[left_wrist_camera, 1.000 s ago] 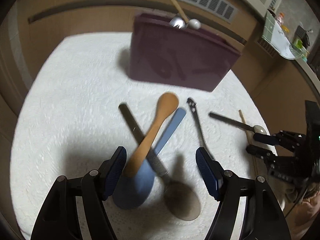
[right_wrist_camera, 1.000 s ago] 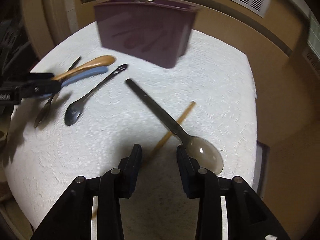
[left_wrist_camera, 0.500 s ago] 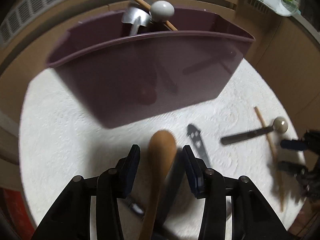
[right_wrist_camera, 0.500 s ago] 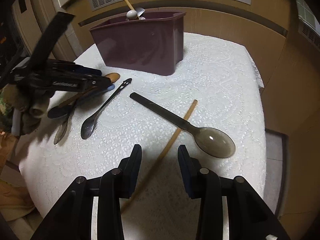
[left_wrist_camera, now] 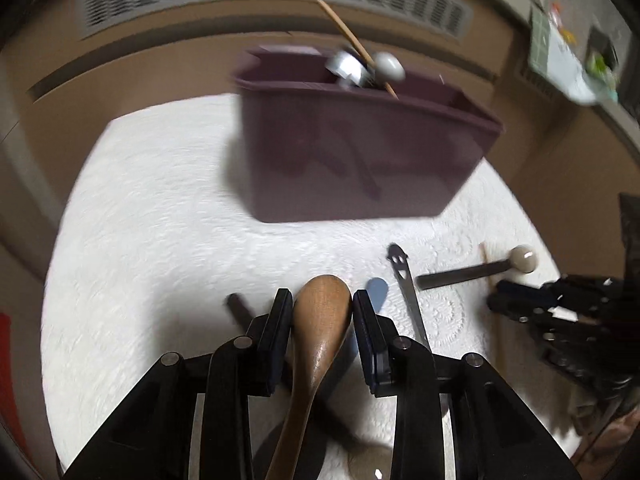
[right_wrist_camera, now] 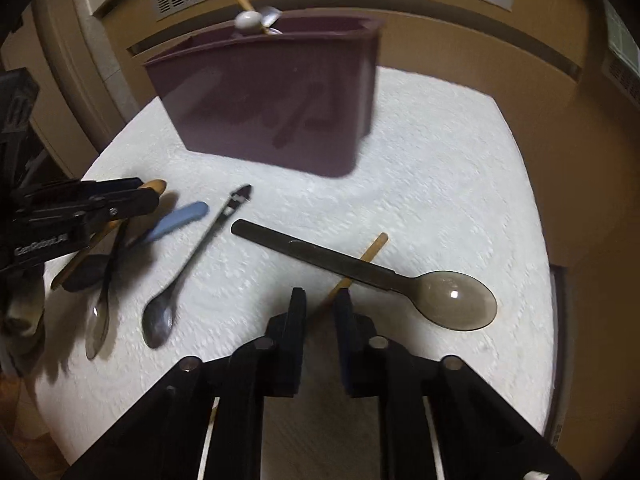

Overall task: Organize utensils
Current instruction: 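Hold the wooden spoon in the left gripper while the right grasps a wooden chopstick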

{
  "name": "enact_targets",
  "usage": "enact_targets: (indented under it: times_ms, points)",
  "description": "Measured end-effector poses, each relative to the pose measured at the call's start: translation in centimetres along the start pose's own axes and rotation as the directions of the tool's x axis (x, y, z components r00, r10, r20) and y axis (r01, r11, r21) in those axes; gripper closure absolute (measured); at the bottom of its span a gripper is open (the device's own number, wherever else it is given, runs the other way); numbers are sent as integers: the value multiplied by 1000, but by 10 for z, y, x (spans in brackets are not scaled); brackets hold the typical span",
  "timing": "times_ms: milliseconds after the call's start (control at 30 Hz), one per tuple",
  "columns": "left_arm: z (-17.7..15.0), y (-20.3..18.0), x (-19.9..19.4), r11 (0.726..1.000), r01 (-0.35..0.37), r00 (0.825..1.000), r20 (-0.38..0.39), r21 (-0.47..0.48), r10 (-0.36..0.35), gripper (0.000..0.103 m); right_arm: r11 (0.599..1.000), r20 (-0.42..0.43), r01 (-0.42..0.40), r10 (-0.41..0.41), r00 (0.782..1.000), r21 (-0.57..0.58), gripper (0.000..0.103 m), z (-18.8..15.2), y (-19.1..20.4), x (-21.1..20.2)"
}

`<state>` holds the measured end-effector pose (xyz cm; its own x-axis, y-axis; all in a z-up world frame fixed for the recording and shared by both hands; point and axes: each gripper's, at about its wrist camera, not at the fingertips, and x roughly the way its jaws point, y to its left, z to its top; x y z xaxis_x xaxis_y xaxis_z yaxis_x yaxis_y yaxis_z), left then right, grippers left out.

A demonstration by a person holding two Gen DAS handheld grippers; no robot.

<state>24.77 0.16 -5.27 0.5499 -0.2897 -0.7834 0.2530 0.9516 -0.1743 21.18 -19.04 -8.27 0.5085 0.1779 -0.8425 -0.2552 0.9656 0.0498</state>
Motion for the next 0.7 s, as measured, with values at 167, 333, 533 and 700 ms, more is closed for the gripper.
enact_targets:
  times_ms: [167,333,533,700]
  points:
    - [-9,10,-37,998,7,994,109,-57,-1,71,996,54,-86,86,995,-5,101,8,13,-25]
    - [-9,14,-58,997,24,988,153,-74,-12,71,998,88,-56,58,994,-30,100,4,12,-55]
    - [-17,9,-58,996,43,989,141,-75,-32,71,983,90,55,-40,995,-173,44,11,-8,-40]
    - [-21,8,-54,996,46,993,115,-79,-37,71,980,-12,-46,45,999,-194,36,43,-19,-1]
